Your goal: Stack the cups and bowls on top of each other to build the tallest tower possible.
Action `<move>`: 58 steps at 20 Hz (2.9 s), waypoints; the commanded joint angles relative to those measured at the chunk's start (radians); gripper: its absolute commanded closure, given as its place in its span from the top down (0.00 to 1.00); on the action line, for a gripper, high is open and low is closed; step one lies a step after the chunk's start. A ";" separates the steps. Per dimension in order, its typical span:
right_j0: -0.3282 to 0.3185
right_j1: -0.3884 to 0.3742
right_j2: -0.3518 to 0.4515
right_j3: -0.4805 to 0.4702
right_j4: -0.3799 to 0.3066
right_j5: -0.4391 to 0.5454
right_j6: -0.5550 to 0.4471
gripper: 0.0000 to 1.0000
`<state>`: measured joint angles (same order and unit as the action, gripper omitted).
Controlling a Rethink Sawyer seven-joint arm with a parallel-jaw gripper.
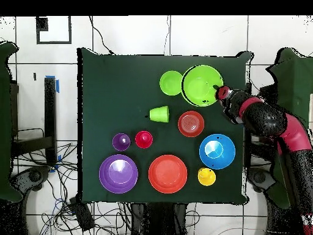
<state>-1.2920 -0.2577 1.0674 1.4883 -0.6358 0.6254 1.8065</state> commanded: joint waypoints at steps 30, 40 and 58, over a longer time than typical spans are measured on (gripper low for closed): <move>0.175 0.057 -0.097 0.071 -0.137 -0.115 -0.153 0.00; 0.208 0.053 -0.106 0.037 -0.142 -0.133 -0.128 0.00; 0.233 0.127 -0.118 -0.056 -0.135 -0.121 -0.165 0.00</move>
<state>-1.0917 -0.1841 1.0374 1.5328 -0.7127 0.5202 1.8065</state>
